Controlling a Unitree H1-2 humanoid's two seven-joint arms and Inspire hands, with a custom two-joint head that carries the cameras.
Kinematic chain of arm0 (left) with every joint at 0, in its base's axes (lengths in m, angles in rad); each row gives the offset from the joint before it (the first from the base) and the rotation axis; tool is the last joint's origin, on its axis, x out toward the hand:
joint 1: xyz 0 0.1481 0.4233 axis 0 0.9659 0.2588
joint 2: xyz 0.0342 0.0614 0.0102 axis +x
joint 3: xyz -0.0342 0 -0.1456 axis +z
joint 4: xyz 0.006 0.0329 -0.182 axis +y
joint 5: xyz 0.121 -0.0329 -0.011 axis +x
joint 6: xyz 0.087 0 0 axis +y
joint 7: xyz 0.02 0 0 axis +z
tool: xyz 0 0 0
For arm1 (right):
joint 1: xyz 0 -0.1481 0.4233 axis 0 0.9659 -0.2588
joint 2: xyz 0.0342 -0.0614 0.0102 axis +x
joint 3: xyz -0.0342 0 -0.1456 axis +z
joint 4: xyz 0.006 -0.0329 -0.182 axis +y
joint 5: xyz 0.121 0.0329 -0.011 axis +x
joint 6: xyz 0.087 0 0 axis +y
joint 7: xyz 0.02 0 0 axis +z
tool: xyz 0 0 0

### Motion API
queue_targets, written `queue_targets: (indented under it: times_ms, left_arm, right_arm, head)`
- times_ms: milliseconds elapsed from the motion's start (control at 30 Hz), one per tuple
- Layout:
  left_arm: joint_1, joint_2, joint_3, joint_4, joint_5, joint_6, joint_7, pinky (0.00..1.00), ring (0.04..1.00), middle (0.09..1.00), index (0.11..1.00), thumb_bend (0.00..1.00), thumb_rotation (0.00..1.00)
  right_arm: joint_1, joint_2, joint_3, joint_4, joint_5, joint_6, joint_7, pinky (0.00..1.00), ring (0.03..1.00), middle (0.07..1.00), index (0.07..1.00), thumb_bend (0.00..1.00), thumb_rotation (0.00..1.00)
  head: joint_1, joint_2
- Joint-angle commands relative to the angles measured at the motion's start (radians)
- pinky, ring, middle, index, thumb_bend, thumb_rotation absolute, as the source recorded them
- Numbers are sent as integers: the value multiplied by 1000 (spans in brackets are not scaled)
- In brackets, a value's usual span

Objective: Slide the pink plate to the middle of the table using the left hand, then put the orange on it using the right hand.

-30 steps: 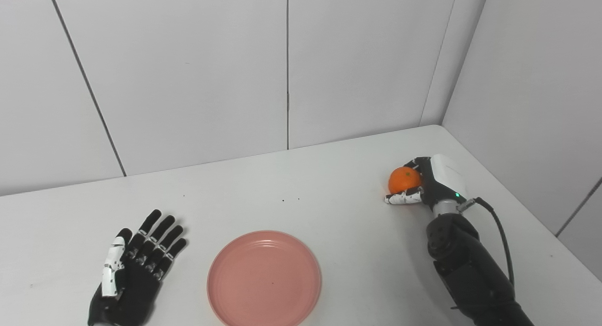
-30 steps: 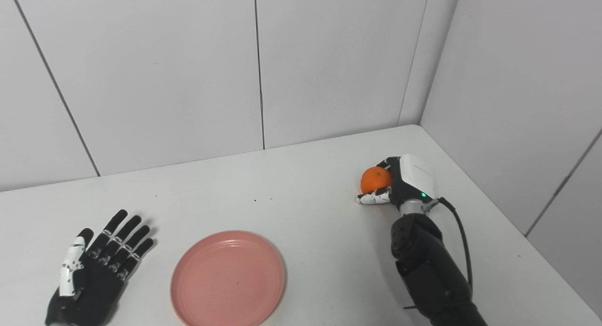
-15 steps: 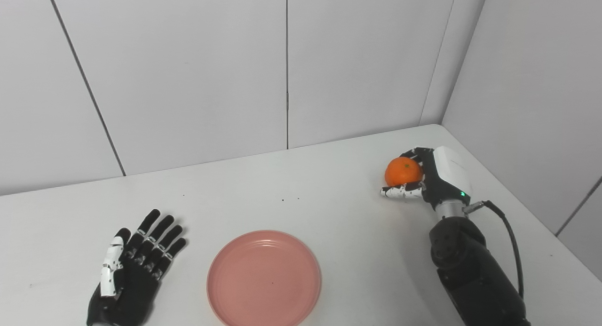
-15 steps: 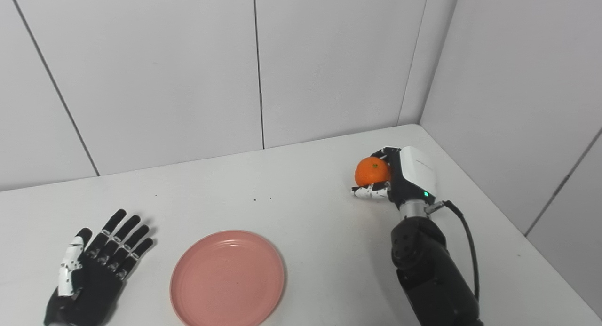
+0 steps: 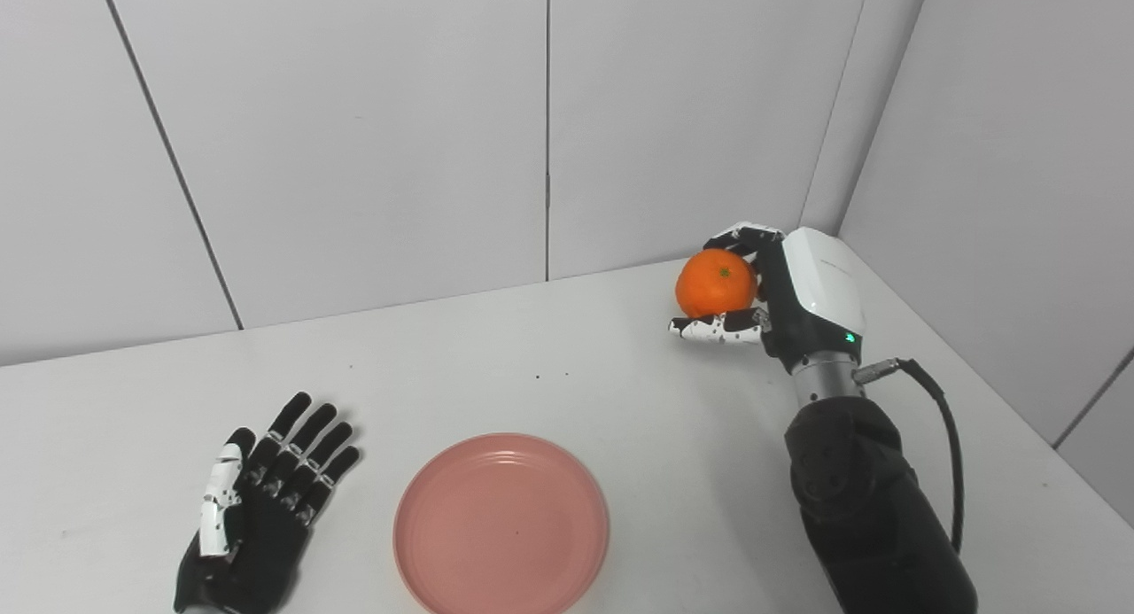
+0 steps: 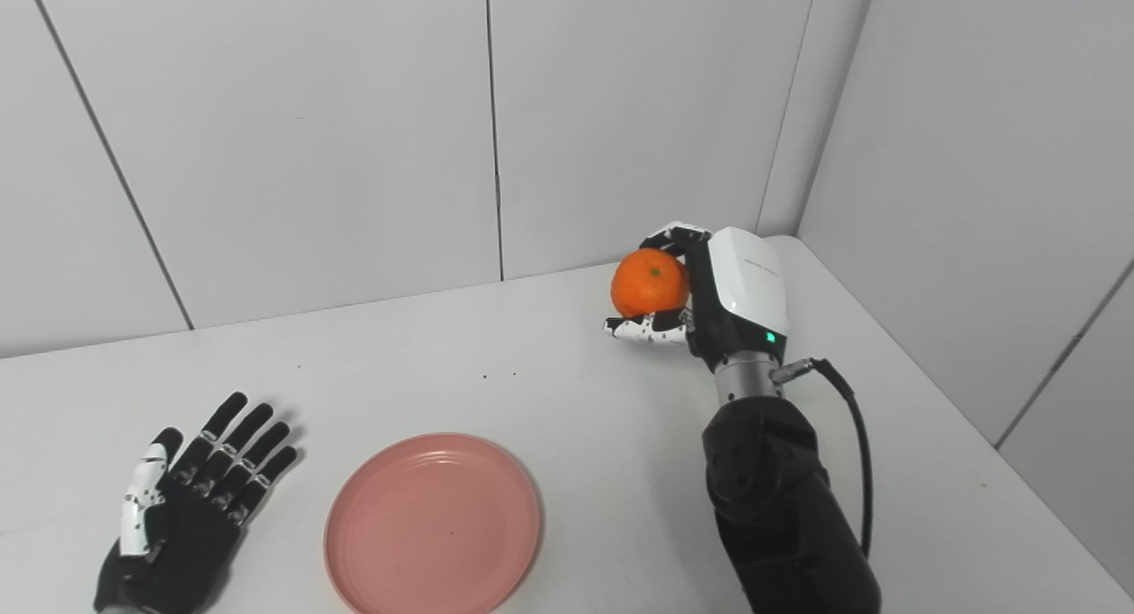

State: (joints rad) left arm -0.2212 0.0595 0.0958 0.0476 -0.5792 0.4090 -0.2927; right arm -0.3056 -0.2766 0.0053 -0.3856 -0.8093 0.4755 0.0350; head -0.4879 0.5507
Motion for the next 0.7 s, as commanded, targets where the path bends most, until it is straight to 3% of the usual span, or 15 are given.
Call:
queue_targets:
  times_ms: [0,200,467,667]
  left_arm:
    - [37,-10,-13,17,36,25,35,876,879,885,884,313,1000]
    - [41,-26,-22,10,62,18,55,863,865,871,871,322,1000]
    - [50,-52,-37,-27,80,29,81,852,860,870,870,331,1000]
    - [59,-72,-56,-54,109,29,111,846,854,863,863,343,1000]
  right_arm:
    - [-45,3,13,-55,-39,-8,20,295,377,461,487,518,141]
    - [-50,46,85,-83,-84,-24,54,274,364,456,487,518,138]
    - [-41,92,181,-83,-61,-111,59,244,326,430,486,516,131]
    - [-20,140,238,-88,-80,-114,79,257,342,443,486,517,132]
  head:
    - [4,1]
    - [41,12]
    - [131,38]
    - [178,54]
